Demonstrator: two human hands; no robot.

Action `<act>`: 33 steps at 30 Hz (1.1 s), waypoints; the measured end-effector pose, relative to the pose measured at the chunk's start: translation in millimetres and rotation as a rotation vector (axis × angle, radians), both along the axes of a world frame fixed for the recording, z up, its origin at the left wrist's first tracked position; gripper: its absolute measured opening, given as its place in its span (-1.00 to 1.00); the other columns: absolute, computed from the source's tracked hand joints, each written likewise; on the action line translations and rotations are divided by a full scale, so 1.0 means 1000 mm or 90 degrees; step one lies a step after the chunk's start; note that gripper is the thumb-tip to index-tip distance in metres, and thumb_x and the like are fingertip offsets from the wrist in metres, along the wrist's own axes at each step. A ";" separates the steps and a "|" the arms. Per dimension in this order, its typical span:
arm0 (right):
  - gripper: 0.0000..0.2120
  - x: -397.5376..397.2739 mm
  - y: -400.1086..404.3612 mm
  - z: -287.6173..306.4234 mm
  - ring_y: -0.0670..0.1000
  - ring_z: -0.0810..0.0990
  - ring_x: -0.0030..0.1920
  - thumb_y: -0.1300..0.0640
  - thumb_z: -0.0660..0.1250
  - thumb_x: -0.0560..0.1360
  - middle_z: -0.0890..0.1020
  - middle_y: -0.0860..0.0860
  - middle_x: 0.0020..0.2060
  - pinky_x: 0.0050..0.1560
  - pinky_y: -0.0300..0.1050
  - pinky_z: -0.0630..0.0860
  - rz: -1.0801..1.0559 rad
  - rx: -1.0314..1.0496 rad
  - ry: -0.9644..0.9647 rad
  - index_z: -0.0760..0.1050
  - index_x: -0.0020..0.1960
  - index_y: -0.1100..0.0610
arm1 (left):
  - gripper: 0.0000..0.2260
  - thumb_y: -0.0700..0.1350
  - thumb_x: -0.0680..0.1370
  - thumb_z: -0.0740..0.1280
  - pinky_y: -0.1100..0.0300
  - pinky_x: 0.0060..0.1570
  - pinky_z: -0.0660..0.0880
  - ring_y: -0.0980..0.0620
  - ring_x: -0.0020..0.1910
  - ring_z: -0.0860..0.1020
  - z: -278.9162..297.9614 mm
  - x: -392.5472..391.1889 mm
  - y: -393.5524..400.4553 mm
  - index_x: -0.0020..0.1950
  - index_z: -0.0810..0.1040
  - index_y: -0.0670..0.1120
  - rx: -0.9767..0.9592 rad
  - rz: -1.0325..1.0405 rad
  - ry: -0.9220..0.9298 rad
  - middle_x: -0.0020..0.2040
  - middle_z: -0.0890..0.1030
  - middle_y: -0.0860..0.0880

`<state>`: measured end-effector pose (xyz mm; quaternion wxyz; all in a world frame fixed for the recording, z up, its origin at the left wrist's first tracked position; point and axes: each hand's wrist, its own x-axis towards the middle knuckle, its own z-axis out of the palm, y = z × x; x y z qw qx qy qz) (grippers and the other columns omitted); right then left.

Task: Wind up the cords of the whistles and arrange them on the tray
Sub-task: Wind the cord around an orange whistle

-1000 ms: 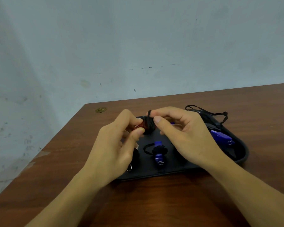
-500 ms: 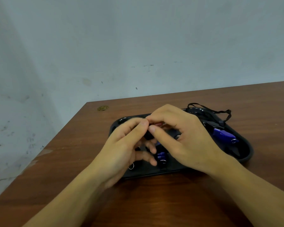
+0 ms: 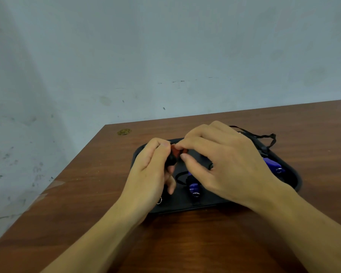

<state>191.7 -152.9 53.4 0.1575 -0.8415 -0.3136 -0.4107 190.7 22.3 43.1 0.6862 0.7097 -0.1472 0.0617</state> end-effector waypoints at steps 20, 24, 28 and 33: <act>-0.87 0.000 -0.012 0.006 0.09 0.65 -0.12 0.03 0.51 0.42 0.65 -0.03 -0.12 -0.22 -0.03 0.59 0.336 0.262 0.341 0.63 -0.06 0.03 | -0.74 -0.07 0.62 0.16 0.27 -0.59 0.17 0.08 -0.49 0.10 0.009 -0.013 -0.001 -0.22 0.45 -0.11 -0.184 -0.261 0.264 -0.40 0.22 -0.05; -0.84 0.000 -0.011 0.005 0.21 0.61 -0.17 -0.08 0.53 0.35 0.65 0.06 -0.13 -0.24 -0.09 0.53 0.370 0.294 0.482 0.63 -0.13 -0.08 | -0.78 -0.05 0.61 0.19 0.31 -0.63 0.19 0.09 -0.50 0.08 0.008 -0.012 0.003 -0.17 0.48 -0.12 -0.182 -0.316 0.290 -0.38 0.18 -0.05; -0.83 -0.002 -0.012 0.009 0.26 0.58 -0.18 -0.11 0.54 0.34 0.62 0.00 -0.06 -0.22 0.07 0.53 0.372 0.249 0.524 0.61 -0.17 -0.09 | -0.74 -0.05 0.62 0.16 0.31 -0.64 0.15 0.08 -0.49 0.04 0.010 -0.014 0.003 -0.18 0.51 -0.10 -0.153 -0.333 0.288 -0.38 0.13 -0.07; -0.85 -0.007 -0.012 0.012 -0.05 0.42 -0.29 -0.13 0.53 0.31 0.47 -0.17 0.05 -0.16 -0.12 0.47 0.396 0.234 0.578 0.59 -0.25 -0.14 | -0.71 -0.09 0.61 0.14 0.32 -0.65 0.08 0.10 -0.53 0.04 0.012 -0.017 0.000 -0.25 0.53 -0.07 -0.144 -0.362 0.309 -0.45 0.16 -0.02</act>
